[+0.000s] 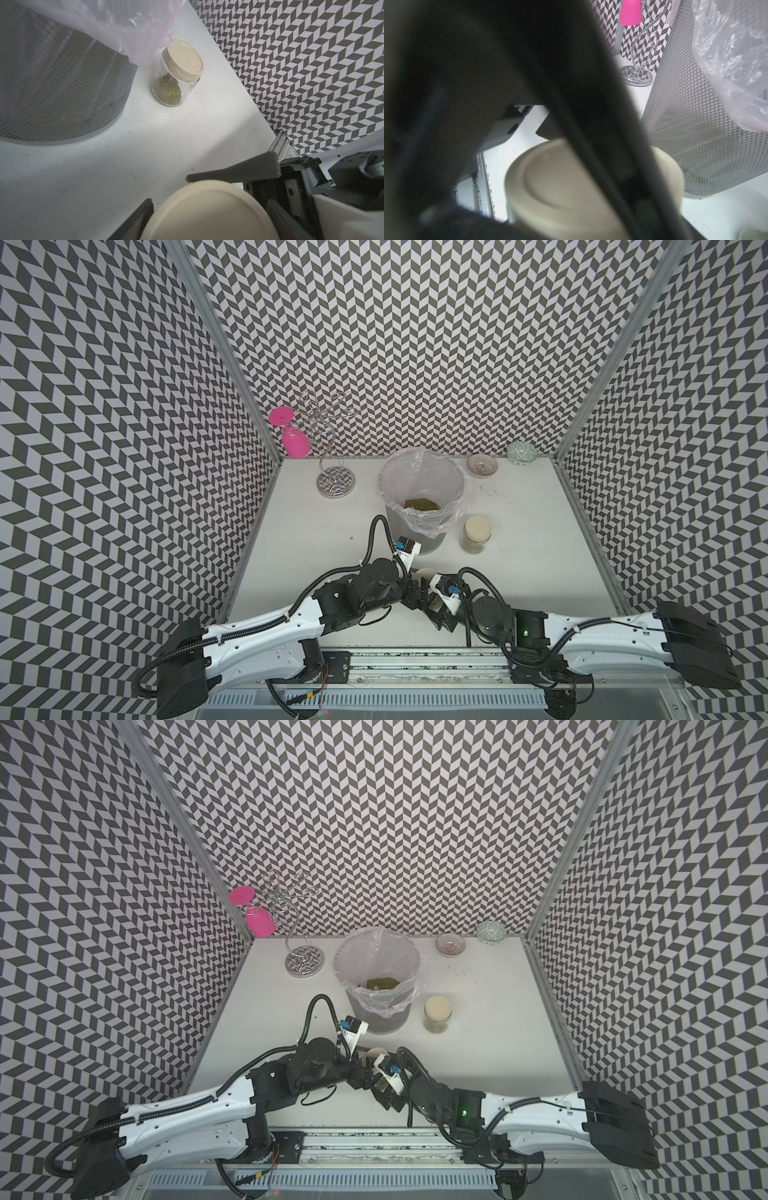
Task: Empty moldy mung beans from jars
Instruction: Unscrew the lid from the jar.
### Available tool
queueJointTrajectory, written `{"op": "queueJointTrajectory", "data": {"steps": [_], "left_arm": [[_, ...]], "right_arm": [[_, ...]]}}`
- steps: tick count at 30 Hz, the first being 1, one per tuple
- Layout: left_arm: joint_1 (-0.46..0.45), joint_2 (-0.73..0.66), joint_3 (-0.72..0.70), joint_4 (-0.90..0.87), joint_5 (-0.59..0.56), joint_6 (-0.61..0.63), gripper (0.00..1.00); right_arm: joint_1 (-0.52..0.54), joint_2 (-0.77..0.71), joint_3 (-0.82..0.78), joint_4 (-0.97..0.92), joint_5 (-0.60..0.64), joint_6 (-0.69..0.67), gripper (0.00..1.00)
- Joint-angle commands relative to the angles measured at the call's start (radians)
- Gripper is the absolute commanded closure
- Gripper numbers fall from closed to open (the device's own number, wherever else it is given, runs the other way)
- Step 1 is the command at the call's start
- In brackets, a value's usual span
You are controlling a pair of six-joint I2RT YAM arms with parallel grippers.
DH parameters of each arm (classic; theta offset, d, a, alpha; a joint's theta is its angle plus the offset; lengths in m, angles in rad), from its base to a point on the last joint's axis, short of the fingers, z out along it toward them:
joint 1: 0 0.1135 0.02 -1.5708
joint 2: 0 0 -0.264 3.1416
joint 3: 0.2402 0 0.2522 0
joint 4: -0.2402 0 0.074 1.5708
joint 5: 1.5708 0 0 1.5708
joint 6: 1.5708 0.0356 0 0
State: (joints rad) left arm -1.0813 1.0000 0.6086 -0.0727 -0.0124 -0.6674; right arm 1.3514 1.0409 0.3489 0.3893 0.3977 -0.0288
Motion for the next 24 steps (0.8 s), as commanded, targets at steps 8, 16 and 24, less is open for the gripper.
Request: {"op": "queueJointTrajectory", "data": {"steps": [8, 16, 24], "left_arm": [[0.046, -0.024, -0.02, -0.051, -0.197, -0.005, 0.16], [0.084, -0.105, -0.013, -0.044, -0.1, 0.065, 0.0], [0.155, -0.224, -0.059, 0.002, 0.005, 0.129, 0.0]], "right_arm": [[0.048, -0.069, 0.046, 0.242, -0.037, -0.047, 0.51], [0.013, -0.08, 0.061, 0.188, -0.165, 0.005, 0.51], [-0.091, -0.142, 0.046, 0.16, -0.352, 0.072, 0.51]]}}
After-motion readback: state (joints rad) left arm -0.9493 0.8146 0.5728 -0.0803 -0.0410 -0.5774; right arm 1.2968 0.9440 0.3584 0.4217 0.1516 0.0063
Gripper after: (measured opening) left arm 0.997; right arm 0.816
